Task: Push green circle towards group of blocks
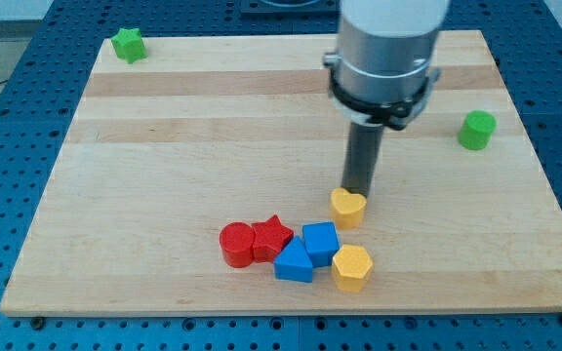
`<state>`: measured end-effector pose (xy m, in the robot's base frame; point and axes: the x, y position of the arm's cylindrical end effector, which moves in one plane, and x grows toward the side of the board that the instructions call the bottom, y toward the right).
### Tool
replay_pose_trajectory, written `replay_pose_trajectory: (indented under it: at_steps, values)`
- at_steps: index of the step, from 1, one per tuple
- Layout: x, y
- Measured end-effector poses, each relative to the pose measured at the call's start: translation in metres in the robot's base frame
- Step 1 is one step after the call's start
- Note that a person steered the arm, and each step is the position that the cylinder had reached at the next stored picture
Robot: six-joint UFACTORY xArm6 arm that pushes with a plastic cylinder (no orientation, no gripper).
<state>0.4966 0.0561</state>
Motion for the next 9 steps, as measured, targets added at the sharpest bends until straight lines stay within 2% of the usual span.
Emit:
replay_pose_trajectory:
  at_steps: [2, 3, 5, 6, 7, 9]
  values:
    - [0.014, -0.016]
    - [0.012, 0.015]
    - [0.010, 0.242]
    - [-0.076, 0.258]
    - [-0.108, 0.214]
    - [-0.067, 0.128]
